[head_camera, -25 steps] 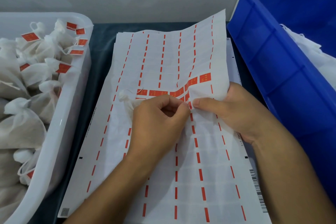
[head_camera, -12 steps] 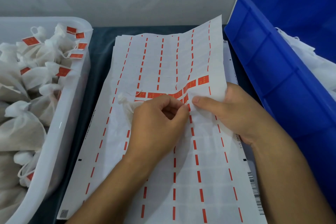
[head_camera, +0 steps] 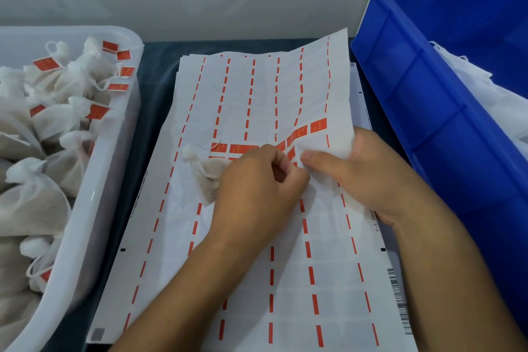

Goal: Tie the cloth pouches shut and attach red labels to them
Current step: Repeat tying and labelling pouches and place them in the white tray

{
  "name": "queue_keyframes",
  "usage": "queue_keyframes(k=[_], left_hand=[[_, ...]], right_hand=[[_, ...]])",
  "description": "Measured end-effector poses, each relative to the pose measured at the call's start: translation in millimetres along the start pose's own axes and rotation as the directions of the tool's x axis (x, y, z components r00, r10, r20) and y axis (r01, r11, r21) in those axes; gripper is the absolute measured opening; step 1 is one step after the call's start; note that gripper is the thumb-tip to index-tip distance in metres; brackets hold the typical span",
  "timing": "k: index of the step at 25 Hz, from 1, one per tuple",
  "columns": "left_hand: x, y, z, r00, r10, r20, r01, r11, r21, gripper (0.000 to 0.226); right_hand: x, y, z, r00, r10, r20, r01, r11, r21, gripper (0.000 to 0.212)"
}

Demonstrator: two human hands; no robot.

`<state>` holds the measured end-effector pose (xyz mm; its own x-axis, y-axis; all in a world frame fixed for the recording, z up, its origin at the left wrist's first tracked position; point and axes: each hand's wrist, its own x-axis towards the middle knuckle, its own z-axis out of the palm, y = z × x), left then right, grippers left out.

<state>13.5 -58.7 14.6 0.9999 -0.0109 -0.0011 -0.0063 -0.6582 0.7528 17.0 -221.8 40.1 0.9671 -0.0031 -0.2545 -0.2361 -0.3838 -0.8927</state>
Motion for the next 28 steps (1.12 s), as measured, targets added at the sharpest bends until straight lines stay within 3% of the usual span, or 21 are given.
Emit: queue_keyframes(k=[7, 12, 18, 28], left_hand=[[4, -7, -6, 0.999, -0.049, -0.014, 0.049, 0.999, -0.021, 0.021], [-1, -8, -11, 0.999, 0.028, -0.017, -0.029, 0.999, -0.040, 0.018], [-2, -4, -10, 0.991, 0.128, -0.025, -0.125, 0.987, 0.103, 0.014], [-8, -4, -8, 0.982, 0.187, -0.038, -0.182, 0.978, 0.098, 0.013]], right_hand=[[1, 0, -1, 0.999, 0.036, 0.004, -0.036, 0.999, 0.026, 0.030], [1, 0, -2, 0.999, 0.040, 0.007, -0.041, 0.998, 0.042, 0.031], [2, 2, -2, 1.000, 0.008, -0.003, -0.008, 1.000, 0.017, 0.031], [8, 15, -2, 0.999, -0.003, 0.039, 0.000, 0.996, 0.094, 0.025]])
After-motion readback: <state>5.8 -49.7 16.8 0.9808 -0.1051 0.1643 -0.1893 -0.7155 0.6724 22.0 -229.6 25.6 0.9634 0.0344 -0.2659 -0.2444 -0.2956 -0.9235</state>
